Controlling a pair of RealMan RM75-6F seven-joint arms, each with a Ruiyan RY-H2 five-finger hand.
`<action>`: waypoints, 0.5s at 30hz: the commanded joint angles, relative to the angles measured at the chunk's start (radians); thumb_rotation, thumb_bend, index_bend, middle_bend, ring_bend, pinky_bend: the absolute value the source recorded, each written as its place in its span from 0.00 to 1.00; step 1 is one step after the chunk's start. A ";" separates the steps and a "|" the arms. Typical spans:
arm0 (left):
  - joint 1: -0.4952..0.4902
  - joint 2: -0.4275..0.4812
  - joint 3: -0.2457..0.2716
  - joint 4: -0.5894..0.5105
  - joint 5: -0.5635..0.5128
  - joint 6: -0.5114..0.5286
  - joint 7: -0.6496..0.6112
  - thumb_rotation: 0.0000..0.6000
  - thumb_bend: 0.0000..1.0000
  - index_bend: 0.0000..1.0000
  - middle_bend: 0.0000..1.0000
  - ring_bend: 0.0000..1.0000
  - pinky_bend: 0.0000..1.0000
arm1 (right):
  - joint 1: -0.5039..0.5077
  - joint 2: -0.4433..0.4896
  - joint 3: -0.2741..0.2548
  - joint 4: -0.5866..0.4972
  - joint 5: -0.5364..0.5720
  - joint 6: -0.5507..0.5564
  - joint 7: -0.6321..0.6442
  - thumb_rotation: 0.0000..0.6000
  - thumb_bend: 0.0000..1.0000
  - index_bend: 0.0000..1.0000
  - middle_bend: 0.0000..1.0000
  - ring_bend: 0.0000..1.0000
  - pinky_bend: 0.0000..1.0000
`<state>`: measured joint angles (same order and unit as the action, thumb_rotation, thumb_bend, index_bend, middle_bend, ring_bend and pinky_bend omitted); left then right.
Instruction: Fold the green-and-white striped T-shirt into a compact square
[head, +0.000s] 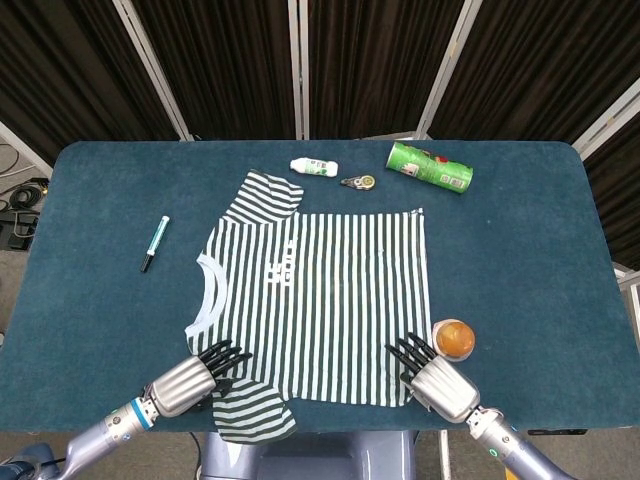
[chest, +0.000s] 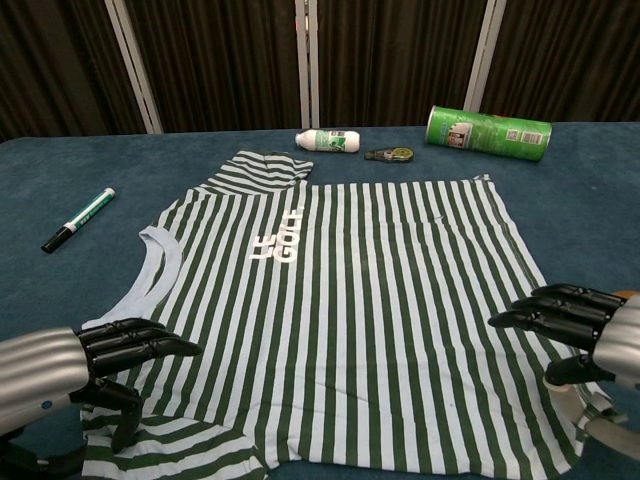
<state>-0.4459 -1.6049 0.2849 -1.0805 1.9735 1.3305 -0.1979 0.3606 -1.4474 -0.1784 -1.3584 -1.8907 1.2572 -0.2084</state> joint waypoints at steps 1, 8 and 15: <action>0.004 0.013 0.008 -0.013 0.000 0.011 -0.007 1.00 0.57 0.83 0.00 0.00 0.00 | 0.012 0.012 -0.007 -0.017 -0.014 -0.003 0.017 1.00 0.48 0.75 0.07 0.00 0.00; 0.011 0.051 0.030 -0.044 0.018 0.056 -0.024 1.00 0.57 0.84 0.00 0.00 0.00 | 0.057 0.066 -0.033 -0.071 -0.075 -0.017 0.039 1.00 0.48 0.75 0.08 0.00 0.00; 0.016 0.094 0.070 -0.094 0.048 0.070 -0.018 1.00 0.57 0.84 0.00 0.00 0.00 | 0.089 0.115 -0.054 -0.137 -0.108 -0.044 0.035 1.00 0.48 0.75 0.08 0.00 0.00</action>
<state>-0.4309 -1.5205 0.3459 -1.1646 2.0155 1.4032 -0.2187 0.4440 -1.3382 -0.2278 -1.4871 -1.9934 1.2173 -0.1728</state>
